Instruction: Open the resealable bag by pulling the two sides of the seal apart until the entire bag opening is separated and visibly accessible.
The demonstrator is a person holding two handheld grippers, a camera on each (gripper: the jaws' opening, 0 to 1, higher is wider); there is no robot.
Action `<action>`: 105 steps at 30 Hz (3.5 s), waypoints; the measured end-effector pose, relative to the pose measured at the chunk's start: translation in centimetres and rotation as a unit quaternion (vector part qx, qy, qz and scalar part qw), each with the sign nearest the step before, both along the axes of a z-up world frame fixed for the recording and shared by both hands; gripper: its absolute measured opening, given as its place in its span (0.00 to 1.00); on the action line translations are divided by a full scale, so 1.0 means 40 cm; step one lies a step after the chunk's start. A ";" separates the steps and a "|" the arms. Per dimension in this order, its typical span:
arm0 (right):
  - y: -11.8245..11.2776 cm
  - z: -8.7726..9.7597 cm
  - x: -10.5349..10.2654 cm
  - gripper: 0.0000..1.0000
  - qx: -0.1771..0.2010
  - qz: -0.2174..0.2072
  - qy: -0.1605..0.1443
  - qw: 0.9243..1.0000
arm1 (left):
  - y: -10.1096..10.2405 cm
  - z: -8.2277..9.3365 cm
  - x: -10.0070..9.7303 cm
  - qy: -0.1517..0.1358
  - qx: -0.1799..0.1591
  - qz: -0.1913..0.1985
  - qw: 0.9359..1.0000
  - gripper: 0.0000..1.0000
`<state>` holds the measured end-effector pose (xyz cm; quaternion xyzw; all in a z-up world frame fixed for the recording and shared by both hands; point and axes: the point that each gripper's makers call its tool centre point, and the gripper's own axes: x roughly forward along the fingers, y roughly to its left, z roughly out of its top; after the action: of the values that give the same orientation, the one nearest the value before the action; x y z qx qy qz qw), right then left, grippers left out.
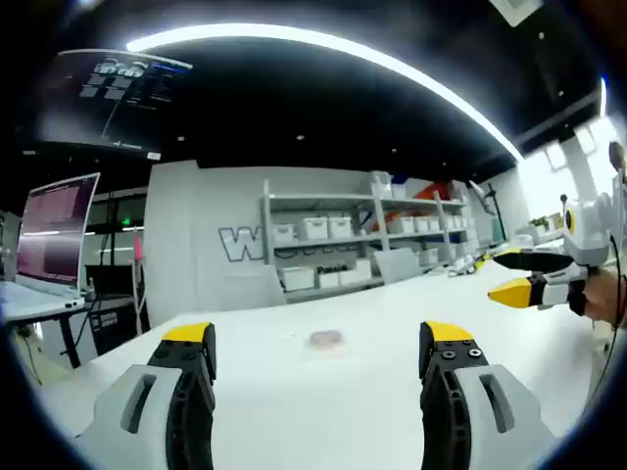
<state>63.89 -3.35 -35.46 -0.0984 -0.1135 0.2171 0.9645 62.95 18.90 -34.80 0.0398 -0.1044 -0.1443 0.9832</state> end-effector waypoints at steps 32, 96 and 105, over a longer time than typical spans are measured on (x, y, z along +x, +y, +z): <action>-0.003 -0.002 0.013 0.72 -0.001 -0.004 0.001 1.000 | -0.004 -0.007 0.015 0.005 0.004 -0.002 1.000 0.84; 0.036 -0.047 0.107 0.66 -0.023 0.006 0.029 0.999 | -0.019 -0.042 0.043 0.010 0.002 -0.014 1.000 0.82; 0.039 -0.048 0.120 0.66 -0.026 0.006 0.030 0.999 | -0.022 -0.045 0.044 0.011 0.000 -0.017 1.000 0.82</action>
<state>68.67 -1.80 -37.37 -0.1162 -0.0796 0.2285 0.9633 64.71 18.01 -36.61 0.0368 -0.0939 -0.1614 0.9817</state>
